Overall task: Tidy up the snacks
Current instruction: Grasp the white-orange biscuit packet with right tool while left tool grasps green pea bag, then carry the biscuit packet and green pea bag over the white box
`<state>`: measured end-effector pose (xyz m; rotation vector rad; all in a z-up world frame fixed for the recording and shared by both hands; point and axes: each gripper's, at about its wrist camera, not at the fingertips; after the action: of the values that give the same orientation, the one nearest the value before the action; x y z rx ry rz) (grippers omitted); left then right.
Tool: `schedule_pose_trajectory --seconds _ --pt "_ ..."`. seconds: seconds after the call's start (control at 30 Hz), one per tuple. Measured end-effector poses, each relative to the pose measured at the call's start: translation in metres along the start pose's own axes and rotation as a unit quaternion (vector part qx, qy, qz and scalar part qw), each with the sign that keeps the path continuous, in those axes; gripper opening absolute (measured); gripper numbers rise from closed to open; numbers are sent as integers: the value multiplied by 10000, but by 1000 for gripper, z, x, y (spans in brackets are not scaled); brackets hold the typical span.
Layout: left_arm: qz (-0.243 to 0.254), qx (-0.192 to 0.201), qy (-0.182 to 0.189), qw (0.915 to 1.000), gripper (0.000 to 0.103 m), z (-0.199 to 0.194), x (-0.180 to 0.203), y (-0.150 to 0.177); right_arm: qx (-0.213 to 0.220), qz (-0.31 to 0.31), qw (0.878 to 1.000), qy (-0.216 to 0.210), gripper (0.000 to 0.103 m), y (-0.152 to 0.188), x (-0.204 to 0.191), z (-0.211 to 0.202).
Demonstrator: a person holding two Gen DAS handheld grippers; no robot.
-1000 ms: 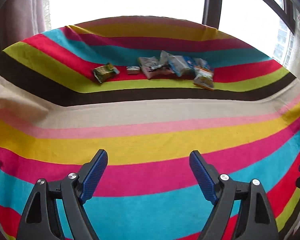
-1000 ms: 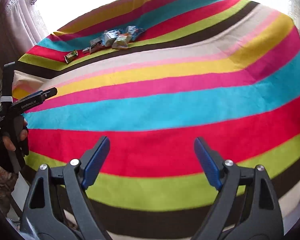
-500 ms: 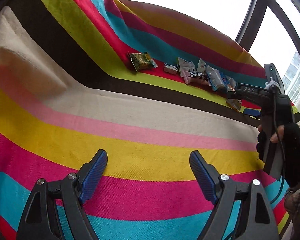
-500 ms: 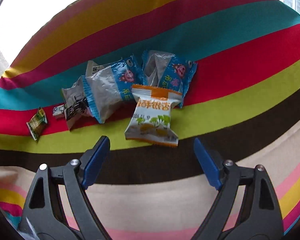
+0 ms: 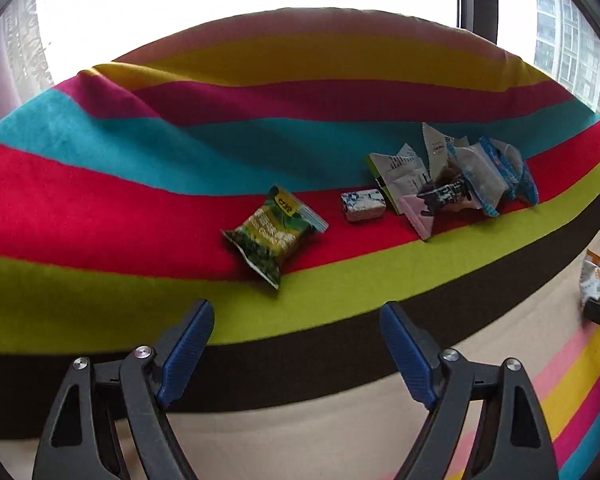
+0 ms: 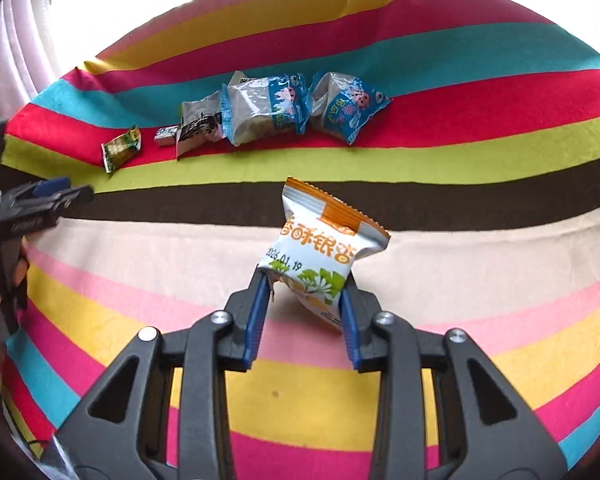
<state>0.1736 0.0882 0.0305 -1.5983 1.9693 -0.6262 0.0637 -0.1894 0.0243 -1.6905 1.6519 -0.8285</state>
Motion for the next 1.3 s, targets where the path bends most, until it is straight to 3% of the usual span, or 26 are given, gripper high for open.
schedule_pose_trajectory --seconds 0.1,0.17,0.2,0.23,0.27,0.3,0.4,0.47,0.57,0.67,0.77,0.8,0.87,0.97,1.03,1.07,1.1,1.13,1.3 --pt "618 -235 -345 9972 86 35 1 -32 6 -41 10000 -46 38 7 -2 -3" --pt "1024 -638 -334 9921 85 56 3 -39 22 -76 10000 -45 38 7 -5 -3" --pt "1063 -595 -254 9922 77 57 3 -40 37 -49 10000 -60 38 6 -5 -1" --pt "934 -615 -103 9937 57 54 0 -40 32 0 9999 -107 38 7 -4 -1" --pt "656 -729 124 9951 29 51 -5 -38 41 63 9999 -151 39 5 2 0" --pt "430 -657 359 9963 29 42 -7 -33 50 108 9997 -202 39 7 3 -2" --pt "177 -421 538 9975 29 6 5 1 55 158 9994 -298 42 8 1 -2" --pt "-197 -440 884 9949 29 -18 12 29 60 180 9993 -317 44 6 0 1" --pt "-525 -380 884 9940 29 -53 25 73 66 182 9993 -319 48 8 -1 -1" --pt "-710 -322 657 9948 32 -72 33 105 20 102 9998 -197 55 5 -6 2" --pt "-714 -232 279 9968 52 -73 33 114 -10 82 10000 -30 62 -1 -12 8" --pt "-719 -243 224 9969 63 -70 32 114 -22 52 9999 85 62 -4 -15 11" --pt "-878 -227 196 9957 75 -66 28 114 -15 -47 9996 291 62 -7 -21 16" --pt "-935 -210 127 9953 74 -66 27 112 -62 -181 9985 520 61 -7 -28 20" --pt "-957 -174 74 9952 69 -68 27 111 -67 -196 9977 647 54 -8 -29 20" --pt "-1017 -113 69 9947 44 -68 25 108 -39 -161 9975 682 43 -7 -27 19" --pt "-1122 -80 41 9936 30 -72 21 109 6 -127 9982 587 11 -6 -26 17" --pt "-1223 -78 109 9924 30 -75 18 112 -16 -47 9990 436 6 -5 -22 16" --pt "-1325 -145 272 9907 30 -106 28 142 36 -33 9993 368 6 28 -29 -20"
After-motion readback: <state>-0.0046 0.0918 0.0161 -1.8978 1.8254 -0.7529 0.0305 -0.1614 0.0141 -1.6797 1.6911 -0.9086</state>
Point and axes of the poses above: each gripper's, at about its wrist camera, not at the fingertips, and z roughly the way its jaws point, x to its right, y to its underside
